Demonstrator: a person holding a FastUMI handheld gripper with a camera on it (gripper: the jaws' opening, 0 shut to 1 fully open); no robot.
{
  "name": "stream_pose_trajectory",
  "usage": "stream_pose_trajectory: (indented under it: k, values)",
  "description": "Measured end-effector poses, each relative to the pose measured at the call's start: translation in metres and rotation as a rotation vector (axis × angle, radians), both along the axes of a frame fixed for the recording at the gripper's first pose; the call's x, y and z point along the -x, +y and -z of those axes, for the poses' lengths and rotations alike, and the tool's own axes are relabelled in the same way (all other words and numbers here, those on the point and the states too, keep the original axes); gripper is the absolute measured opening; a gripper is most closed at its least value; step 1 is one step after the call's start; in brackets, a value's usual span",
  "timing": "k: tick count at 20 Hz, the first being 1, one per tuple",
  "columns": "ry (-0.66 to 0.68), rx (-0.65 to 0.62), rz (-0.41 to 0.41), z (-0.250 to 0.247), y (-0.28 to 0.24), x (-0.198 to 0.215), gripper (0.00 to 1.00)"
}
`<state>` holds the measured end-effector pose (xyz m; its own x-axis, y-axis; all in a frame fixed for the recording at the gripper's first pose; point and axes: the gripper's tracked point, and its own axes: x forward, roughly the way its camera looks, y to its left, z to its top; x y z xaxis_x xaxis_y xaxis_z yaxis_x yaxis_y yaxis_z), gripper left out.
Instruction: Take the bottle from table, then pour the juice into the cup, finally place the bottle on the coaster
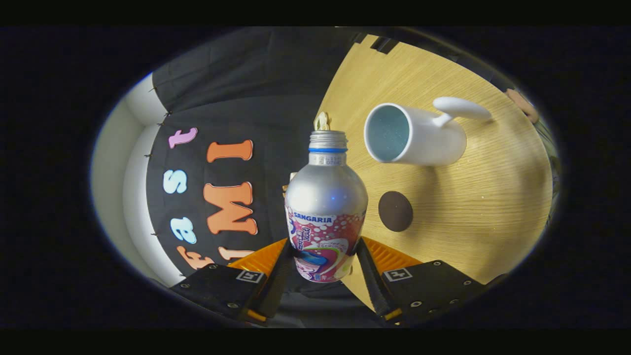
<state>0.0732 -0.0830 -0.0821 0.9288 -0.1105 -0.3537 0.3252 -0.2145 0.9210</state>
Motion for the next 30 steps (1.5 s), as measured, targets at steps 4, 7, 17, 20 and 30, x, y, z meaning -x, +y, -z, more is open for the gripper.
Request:
stream_pose_trajectory:
  k: [4, 7, 17, 20, 30]
  values:
    - [0.002, -0.054, 0.015, 0.002, 0.001, -0.001, 0.73]
    - [-0.006, -0.072, 0.020, -0.001, 0.001, -0.002, 0.73]
    - [-0.009, -0.201, 0.055, -0.005, -0.004, 0.000, 0.73]
    - [-0.011, -0.224, 0.064, -0.003, -0.007, 0.002, 0.73]
    - [-0.034, -0.298, 0.078, -0.013, -0.015, -0.003, 0.73]
